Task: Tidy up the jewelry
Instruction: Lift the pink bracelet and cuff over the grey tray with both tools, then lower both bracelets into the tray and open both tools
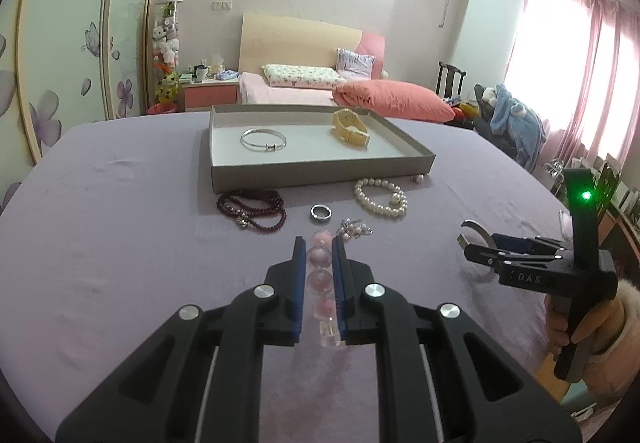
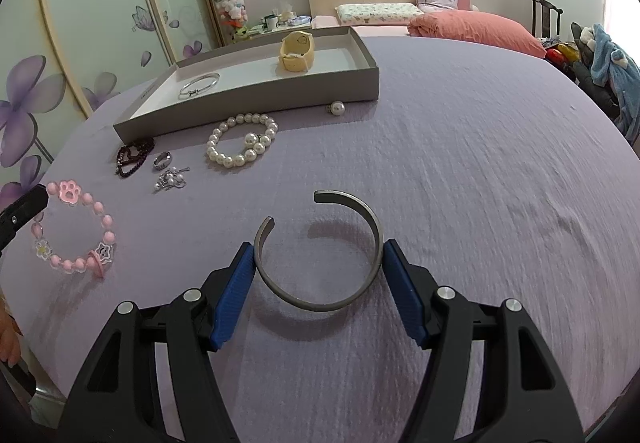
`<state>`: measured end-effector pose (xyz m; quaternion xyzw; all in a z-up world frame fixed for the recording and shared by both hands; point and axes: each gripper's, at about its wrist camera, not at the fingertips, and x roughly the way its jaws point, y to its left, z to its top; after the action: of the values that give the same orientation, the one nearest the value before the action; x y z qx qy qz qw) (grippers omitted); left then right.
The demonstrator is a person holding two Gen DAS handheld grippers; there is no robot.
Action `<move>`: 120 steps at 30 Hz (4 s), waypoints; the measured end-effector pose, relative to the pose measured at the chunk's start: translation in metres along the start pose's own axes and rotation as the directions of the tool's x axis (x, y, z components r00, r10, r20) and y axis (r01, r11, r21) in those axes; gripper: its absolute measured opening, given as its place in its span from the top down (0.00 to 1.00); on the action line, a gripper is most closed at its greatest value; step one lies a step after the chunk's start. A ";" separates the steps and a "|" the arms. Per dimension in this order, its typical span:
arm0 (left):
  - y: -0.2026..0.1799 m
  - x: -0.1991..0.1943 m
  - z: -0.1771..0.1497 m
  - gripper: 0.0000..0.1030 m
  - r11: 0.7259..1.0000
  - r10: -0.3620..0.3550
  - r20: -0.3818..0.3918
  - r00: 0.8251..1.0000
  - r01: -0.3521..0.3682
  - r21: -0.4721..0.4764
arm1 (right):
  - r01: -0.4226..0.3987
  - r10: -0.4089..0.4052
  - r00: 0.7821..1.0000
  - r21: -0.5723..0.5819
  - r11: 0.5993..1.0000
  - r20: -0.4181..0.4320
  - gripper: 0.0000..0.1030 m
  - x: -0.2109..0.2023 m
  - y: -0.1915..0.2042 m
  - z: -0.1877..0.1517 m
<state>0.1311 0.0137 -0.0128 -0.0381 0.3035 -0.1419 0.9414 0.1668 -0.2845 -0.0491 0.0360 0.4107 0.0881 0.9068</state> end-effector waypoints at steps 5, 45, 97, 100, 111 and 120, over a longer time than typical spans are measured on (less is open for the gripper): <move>0.000 -0.008 0.003 0.87 0.999 -0.017 0.045 0.999 0.018 -0.028 | -0.005 0.006 0.998 -0.005 1.000 0.063 0.37 -0.012 0.004 0.005; -0.005 0.023 0.109 0.87 0.996 0.083 0.284 0.955 -0.073 -0.045 | -0.002 0.005 0.869 -0.006 1.000 0.494 0.37 -0.021 0.031 0.113; 0.047 0.191 0.149 0.73 0.962 0.250 0.102 0.963 -0.236 -0.137 | 0.069 -0.077 0.965 0.040 0.997 0.250 0.22 0.118 0.049 0.180; 0.048 0.188 0.149 0.65 0.961 0.255 0.105 0.961 -0.239 -0.140 | 0.070 -0.078 0.966 0.042 0.997 0.248 0.22 0.119 0.049 0.180; 0.058 0.167 0.146 0.54 0.951 0.278 0.109 0.954 -0.258 -0.171 | 0.064 -0.072 0.964 0.041 0.997 0.255 0.22 0.106 0.048 0.174; 0.063 0.137 0.136 0.51 0.947 0.288 0.117 0.951 -0.264 -0.186 | 0.048 -0.056 0.963 0.036 0.998 0.263 0.22 0.084 0.049 0.158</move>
<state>0.3319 0.0322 0.0115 -0.0845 0.2486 0.0206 0.9647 0.3335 -0.2195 0.0000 0.0497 0.2885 0.0526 0.9547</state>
